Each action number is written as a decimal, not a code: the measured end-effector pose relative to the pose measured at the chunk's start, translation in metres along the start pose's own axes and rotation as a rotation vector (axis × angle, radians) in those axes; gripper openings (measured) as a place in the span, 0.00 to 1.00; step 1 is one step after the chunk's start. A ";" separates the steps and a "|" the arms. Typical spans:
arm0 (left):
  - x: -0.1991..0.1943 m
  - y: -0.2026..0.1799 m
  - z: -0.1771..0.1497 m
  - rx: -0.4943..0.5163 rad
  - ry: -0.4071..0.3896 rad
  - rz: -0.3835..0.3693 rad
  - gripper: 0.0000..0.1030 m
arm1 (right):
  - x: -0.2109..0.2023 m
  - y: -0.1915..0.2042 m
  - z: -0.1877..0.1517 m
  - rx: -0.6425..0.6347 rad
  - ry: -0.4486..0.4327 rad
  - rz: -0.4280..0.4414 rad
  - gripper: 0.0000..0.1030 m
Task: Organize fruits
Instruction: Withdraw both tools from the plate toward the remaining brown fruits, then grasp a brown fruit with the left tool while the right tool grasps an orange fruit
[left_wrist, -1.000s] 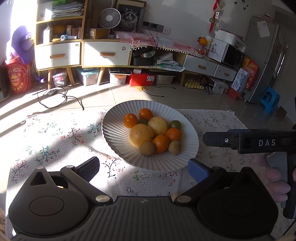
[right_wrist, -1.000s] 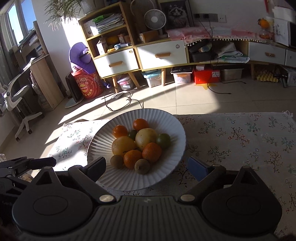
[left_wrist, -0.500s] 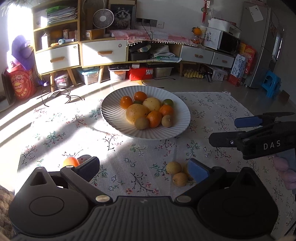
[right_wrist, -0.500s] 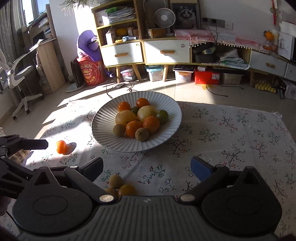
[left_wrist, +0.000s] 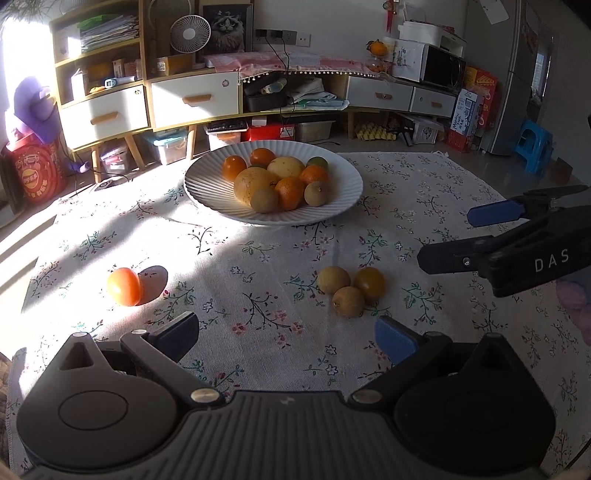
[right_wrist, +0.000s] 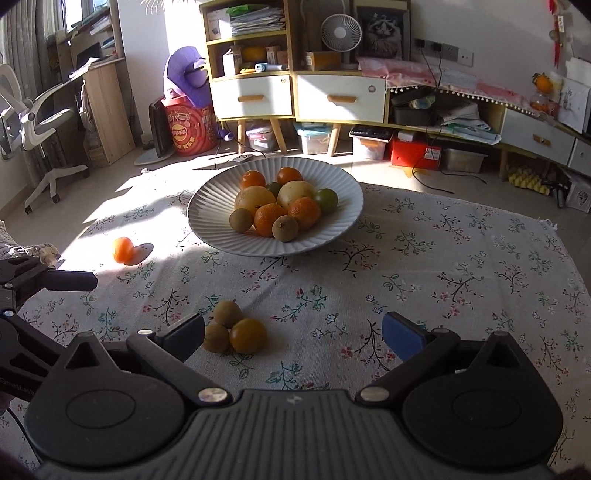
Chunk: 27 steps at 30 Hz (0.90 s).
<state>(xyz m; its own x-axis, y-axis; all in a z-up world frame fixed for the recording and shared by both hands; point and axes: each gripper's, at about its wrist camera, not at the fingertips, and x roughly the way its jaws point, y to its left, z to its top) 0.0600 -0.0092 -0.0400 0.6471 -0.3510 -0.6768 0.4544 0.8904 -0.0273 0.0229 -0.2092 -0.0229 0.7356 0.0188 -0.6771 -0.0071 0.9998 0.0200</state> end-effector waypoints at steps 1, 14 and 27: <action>0.000 -0.002 -0.002 -0.002 -0.007 -0.007 0.90 | 0.000 0.001 -0.001 -0.001 0.001 0.006 0.99; 0.033 -0.025 -0.010 0.039 -0.046 -0.027 0.81 | 0.000 -0.009 -0.010 -0.080 -0.006 -0.004 0.99; 0.046 -0.034 -0.002 0.077 -0.040 -0.088 0.31 | 0.007 -0.016 -0.015 -0.112 0.018 0.011 0.94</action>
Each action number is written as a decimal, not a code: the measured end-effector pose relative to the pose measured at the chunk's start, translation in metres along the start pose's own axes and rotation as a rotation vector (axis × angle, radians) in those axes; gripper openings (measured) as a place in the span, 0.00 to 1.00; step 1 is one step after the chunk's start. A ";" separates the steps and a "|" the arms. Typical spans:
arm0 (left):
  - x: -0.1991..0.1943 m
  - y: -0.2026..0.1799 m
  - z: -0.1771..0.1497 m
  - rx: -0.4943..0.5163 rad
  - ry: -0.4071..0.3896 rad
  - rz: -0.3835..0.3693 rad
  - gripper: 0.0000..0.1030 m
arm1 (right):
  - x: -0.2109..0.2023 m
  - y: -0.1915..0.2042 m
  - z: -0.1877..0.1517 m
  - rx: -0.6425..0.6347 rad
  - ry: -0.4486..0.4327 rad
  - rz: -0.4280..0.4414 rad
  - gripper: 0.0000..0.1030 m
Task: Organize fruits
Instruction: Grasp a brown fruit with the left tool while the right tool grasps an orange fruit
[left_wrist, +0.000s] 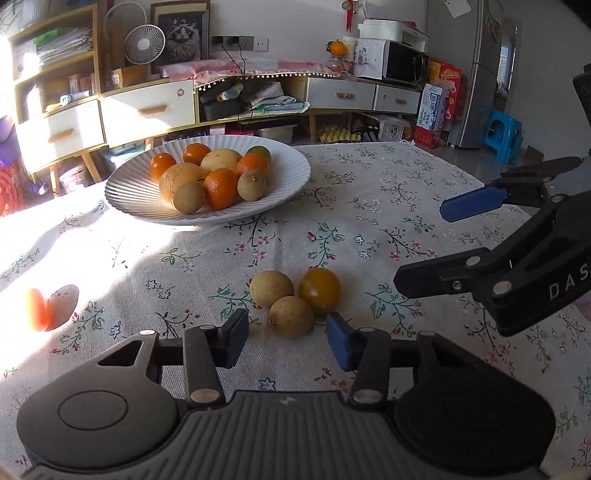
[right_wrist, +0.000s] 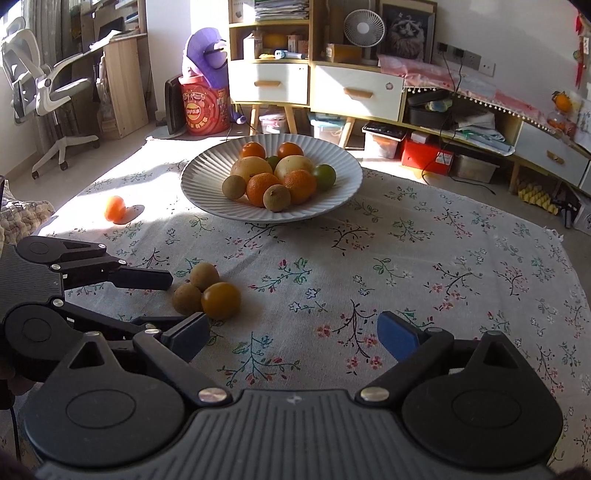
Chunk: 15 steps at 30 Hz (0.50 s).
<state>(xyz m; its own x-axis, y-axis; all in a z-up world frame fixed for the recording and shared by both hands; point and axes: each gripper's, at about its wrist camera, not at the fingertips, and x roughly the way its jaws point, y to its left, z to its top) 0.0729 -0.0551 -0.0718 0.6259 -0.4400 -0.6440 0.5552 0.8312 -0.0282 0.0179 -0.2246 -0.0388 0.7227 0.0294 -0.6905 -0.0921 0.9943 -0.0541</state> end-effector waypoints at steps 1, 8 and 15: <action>0.001 0.000 0.001 -0.002 0.000 -0.001 0.28 | 0.000 0.000 0.000 -0.002 0.003 0.002 0.93; 0.000 0.003 0.003 -0.008 0.015 0.025 0.11 | 0.004 0.002 -0.004 -0.026 0.020 0.005 0.90; -0.010 0.018 0.006 -0.057 0.030 0.066 0.11 | 0.012 0.011 -0.004 -0.058 0.043 0.024 0.82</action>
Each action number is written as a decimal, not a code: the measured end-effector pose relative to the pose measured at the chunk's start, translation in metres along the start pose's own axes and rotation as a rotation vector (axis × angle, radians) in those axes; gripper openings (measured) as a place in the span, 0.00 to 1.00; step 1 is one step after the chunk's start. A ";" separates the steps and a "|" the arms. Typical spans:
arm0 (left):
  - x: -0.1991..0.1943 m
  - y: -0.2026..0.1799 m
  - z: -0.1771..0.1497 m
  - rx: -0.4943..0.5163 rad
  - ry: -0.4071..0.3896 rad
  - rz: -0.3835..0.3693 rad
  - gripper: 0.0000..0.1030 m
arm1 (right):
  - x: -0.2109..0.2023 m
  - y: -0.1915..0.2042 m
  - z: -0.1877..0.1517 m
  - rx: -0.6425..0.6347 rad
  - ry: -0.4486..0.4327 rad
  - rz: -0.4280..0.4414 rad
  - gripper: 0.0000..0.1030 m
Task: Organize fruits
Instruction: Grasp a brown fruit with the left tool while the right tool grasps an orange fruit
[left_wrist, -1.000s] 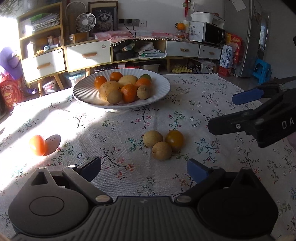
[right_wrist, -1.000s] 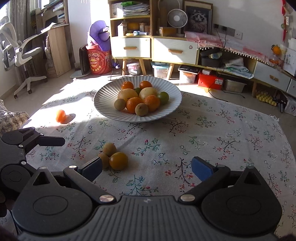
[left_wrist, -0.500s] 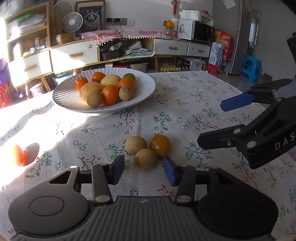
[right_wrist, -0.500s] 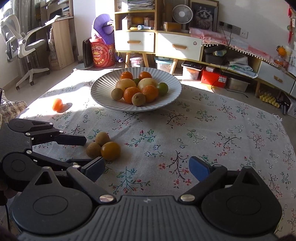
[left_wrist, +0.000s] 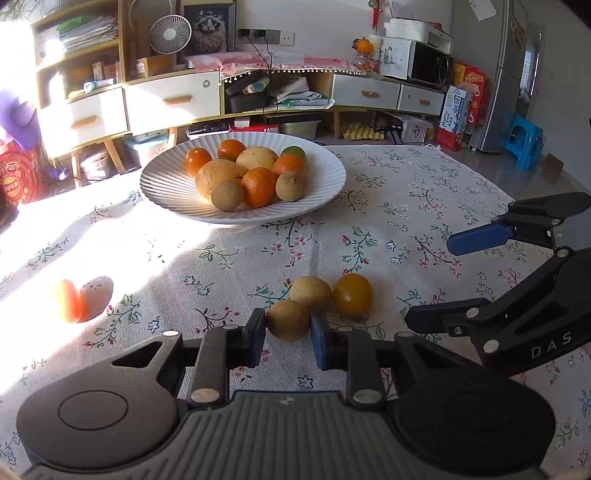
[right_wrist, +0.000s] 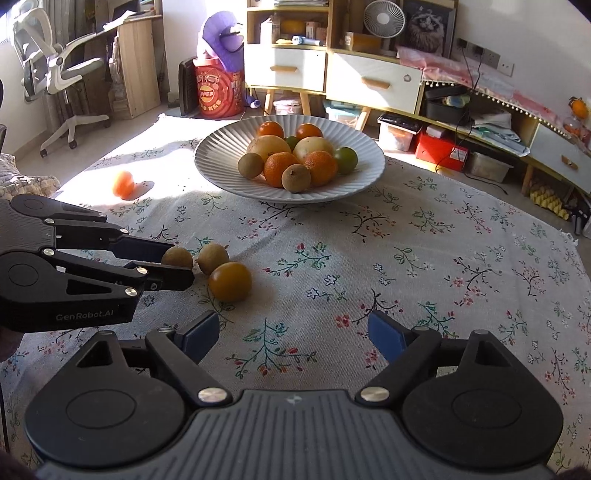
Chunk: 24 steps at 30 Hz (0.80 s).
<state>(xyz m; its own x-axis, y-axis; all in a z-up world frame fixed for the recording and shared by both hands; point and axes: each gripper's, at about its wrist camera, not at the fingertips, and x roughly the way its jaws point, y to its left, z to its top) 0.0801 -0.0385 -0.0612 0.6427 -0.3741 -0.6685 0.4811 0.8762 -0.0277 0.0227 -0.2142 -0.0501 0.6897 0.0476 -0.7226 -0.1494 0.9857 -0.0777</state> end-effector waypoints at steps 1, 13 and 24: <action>-0.001 0.001 0.000 -0.004 0.002 0.004 0.11 | 0.001 0.002 0.001 -0.007 0.003 0.004 0.81; -0.010 0.019 -0.004 -0.057 0.036 0.016 0.11 | 0.017 0.029 0.007 -0.062 0.038 0.022 0.64; -0.013 0.025 -0.005 -0.073 0.043 0.018 0.11 | 0.024 0.037 0.014 -0.066 0.034 0.012 0.48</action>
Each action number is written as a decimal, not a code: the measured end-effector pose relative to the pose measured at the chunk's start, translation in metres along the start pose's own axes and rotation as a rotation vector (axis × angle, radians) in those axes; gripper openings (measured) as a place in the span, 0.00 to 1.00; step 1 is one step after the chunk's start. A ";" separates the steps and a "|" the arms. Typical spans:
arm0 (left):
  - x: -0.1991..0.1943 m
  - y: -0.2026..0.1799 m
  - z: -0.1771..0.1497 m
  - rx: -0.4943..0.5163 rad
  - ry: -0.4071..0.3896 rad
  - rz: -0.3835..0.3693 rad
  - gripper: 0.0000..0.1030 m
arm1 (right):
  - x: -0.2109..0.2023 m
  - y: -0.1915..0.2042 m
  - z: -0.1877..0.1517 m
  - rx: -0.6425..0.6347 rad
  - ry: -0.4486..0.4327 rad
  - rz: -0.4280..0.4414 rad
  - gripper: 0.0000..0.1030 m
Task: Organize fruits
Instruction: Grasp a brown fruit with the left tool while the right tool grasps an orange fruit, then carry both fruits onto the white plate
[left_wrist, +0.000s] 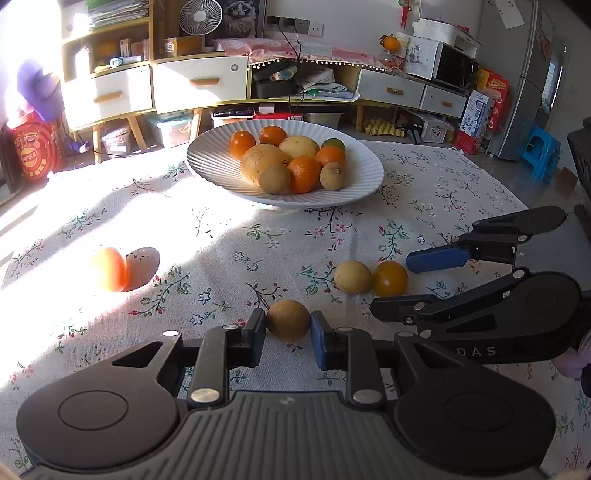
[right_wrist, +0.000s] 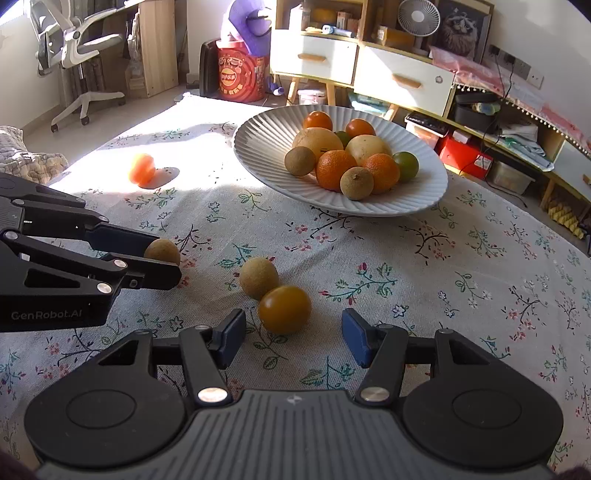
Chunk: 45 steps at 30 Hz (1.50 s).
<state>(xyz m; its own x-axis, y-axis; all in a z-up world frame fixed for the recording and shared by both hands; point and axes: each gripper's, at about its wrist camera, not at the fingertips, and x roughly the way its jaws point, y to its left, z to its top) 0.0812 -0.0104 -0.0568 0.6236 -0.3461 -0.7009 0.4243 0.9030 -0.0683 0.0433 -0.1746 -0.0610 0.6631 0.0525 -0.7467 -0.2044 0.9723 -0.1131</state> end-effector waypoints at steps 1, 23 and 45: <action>0.000 0.000 0.000 0.000 0.001 -0.001 0.11 | 0.000 0.000 0.001 0.000 0.000 0.001 0.46; 0.002 0.006 0.004 -0.053 0.014 -0.021 0.11 | -0.008 0.006 0.005 -0.028 0.012 0.036 0.26; -0.002 -0.017 0.044 -0.051 -0.087 -0.056 0.11 | -0.024 -0.040 0.036 0.135 -0.109 -0.005 0.26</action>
<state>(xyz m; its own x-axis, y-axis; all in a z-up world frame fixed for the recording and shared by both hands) 0.1012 -0.0361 -0.0231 0.6558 -0.4149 -0.6307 0.4273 0.8927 -0.1430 0.0611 -0.2070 -0.0147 0.7393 0.0652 -0.6702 -0.1072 0.9940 -0.0215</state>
